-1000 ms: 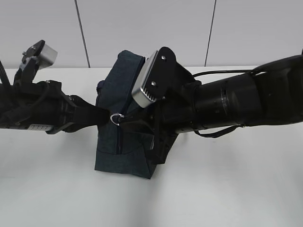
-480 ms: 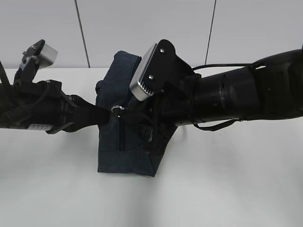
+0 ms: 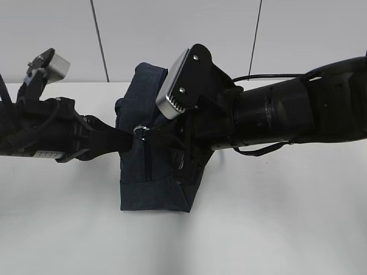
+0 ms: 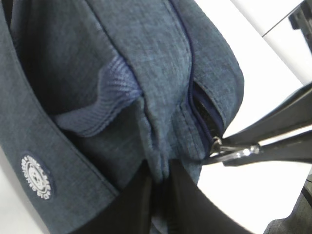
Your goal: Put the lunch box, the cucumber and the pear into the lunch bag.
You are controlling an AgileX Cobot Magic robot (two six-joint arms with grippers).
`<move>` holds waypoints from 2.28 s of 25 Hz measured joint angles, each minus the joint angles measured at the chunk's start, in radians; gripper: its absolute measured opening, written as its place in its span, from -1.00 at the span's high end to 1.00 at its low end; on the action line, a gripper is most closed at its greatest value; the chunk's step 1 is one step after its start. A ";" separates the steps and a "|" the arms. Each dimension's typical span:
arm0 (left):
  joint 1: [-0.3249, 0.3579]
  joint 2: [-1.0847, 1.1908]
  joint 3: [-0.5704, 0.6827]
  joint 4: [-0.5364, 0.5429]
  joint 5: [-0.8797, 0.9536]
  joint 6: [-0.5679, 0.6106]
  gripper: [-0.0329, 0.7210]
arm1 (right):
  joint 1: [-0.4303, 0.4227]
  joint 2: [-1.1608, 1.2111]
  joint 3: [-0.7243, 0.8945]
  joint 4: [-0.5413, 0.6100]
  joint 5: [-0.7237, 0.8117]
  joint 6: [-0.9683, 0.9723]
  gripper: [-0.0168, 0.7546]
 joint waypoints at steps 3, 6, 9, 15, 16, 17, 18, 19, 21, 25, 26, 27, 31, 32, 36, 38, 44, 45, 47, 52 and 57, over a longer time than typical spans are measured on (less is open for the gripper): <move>0.000 0.000 0.000 0.000 0.000 0.000 0.87 | 0.000 -0.001 0.000 0.000 0.000 0.000 0.96; 0.000 0.000 0.000 0.002 0.000 0.000 0.75 | 0.000 -0.002 -0.001 0.000 0.000 0.000 0.96; 0.000 0.000 0.000 0.014 0.000 0.000 0.52 | 0.000 -0.008 -0.009 0.004 -0.004 0.000 0.96; 0.000 0.000 0.000 0.016 0.011 0.000 0.11 | 0.000 -0.008 -0.011 0.011 -0.004 0.000 0.96; 0.000 0.000 0.000 0.016 0.014 0.000 0.09 | 0.000 -0.008 -0.011 0.011 -0.004 0.000 0.96; 0.000 0.000 0.000 0.017 0.016 0.000 0.09 | 0.000 -0.010 -0.011 0.011 -0.004 0.000 0.96; 0.000 0.000 0.000 0.018 0.017 0.000 0.08 | 0.000 -0.010 -0.011 0.011 -0.004 0.000 0.96; 0.000 0.000 0.000 0.019 0.017 0.000 0.08 | 0.000 -0.010 -0.011 0.011 -0.002 0.000 0.96; 0.000 0.000 0.000 0.021 0.014 0.000 0.13 | 0.000 -0.010 -0.011 0.011 0.002 0.000 0.96; 0.000 0.000 0.000 0.022 0.006 0.000 0.37 | 0.000 -0.023 -0.011 0.011 0.002 0.000 0.96; 0.000 0.000 0.000 0.022 0.006 0.000 0.43 | 0.000 -0.028 -0.011 0.010 0.002 0.000 0.96; 0.000 0.000 0.000 0.022 0.006 0.000 0.51 | 0.000 -0.032 -0.011 0.010 0.002 0.000 0.96; 0.000 0.000 0.000 0.020 0.008 0.000 0.74 | 0.000 -0.046 -0.011 0.008 0.002 0.000 0.96; 0.000 0.000 0.000 0.020 0.008 0.000 0.78 | 0.000 -0.047 -0.011 0.006 0.002 0.000 0.96; 0.000 0.012 0.000 0.018 0.012 0.000 0.86 | 0.000 -0.047 -0.011 0.005 0.018 0.000 0.96; 0.000 0.026 0.000 0.015 0.022 0.000 0.86 | 0.000 -0.047 -0.011 -0.001 0.022 0.000 0.96; 0.000 0.048 -0.002 0.016 0.046 0.000 0.87 | 0.000 -0.047 -0.011 -0.003 0.028 0.000 0.96; 0.000 0.048 -0.002 0.017 0.046 0.000 0.88 | 0.000 -0.047 -0.011 -0.003 0.028 0.002 0.96; 0.000 0.048 -0.002 0.022 0.046 0.000 0.88 | 0.000 -0.047 -0.013 -0.003 0.026 0.002 0.96; 0.000 0.048 -0.003 0.035 0.046 0.000 0.88 | 0.000 -0.047 -0.033 -0.007 0.010 0.002 0.96; 0.001 0.048 -0.008 0.034 0.048 0.000 0.88 | 0.000 -0.047 -0.056 -0.008 -0.019 0.002 0.96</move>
